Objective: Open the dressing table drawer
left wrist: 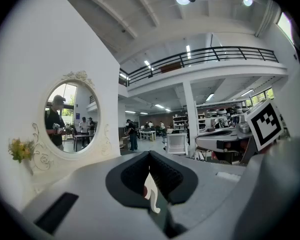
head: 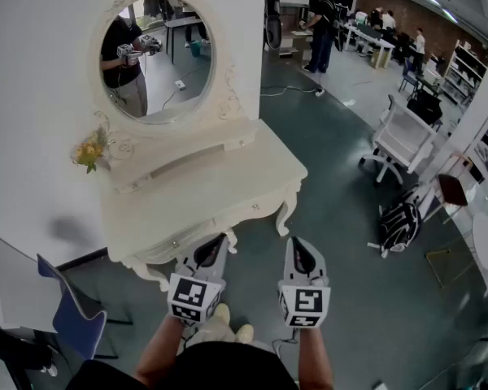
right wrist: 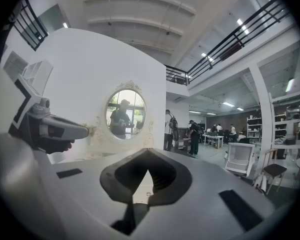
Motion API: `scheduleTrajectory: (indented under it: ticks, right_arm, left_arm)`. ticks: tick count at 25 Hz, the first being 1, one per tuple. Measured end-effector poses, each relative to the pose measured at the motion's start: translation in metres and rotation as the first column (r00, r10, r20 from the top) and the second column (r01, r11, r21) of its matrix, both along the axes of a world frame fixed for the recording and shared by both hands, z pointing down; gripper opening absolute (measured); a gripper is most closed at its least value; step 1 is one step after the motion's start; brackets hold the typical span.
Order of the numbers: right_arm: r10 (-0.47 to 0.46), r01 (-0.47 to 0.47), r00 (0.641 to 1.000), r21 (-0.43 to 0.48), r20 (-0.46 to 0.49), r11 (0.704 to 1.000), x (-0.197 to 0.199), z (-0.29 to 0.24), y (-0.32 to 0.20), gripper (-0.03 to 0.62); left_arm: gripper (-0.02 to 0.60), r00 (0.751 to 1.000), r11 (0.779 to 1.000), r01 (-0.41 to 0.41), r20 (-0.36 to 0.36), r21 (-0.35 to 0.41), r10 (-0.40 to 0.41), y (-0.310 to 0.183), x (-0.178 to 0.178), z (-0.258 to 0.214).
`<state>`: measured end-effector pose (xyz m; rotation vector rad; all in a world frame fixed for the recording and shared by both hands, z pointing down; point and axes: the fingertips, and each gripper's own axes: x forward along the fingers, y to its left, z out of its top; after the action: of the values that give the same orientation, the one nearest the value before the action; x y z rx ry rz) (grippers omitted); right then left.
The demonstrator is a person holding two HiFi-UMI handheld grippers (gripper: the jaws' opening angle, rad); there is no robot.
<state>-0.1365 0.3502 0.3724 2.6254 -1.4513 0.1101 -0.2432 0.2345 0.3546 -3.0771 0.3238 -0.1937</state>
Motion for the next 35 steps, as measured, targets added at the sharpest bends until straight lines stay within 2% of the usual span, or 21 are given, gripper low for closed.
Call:
scheduleTrajectory:
  ticks: [9,16,22,35]
  right_arm:
    - [0.02,-0.02,1.0,-0.006,-0.02,1.0,0.009,0.003,0.004,-0.002]
    - [0.031,-0.031,0.999,-0.005,-0.008,1.0,0.036,0.01,-0.006,-0.002]
    - [0.025,-0.025,1.0,-0.005,0.013,1.0,0.076,0.018,-0.036,-0.002]
    - [-0.038,0.038,0.999,-0.017,0.03,0.999,0.18,0.017,-0.148,-0.002]
  left_arm:
    - [0.002,1.0,1.0,0.0,0.006,-0.003,0.0,0.001,0.007,0.005]
    - [0.002,1.0,1.0,-0.011,0.011,-0.007,0.011,-0.011,0.036,0.009]
    - [0.003,1.0,1.0,-0.01,0.021,-0.015,0.01,-0.042,0.076,0.018]
    - [0.003,0.999,0.999,0.035,0.026,-0.032,-0.034,-0.146,0.185,0.012]
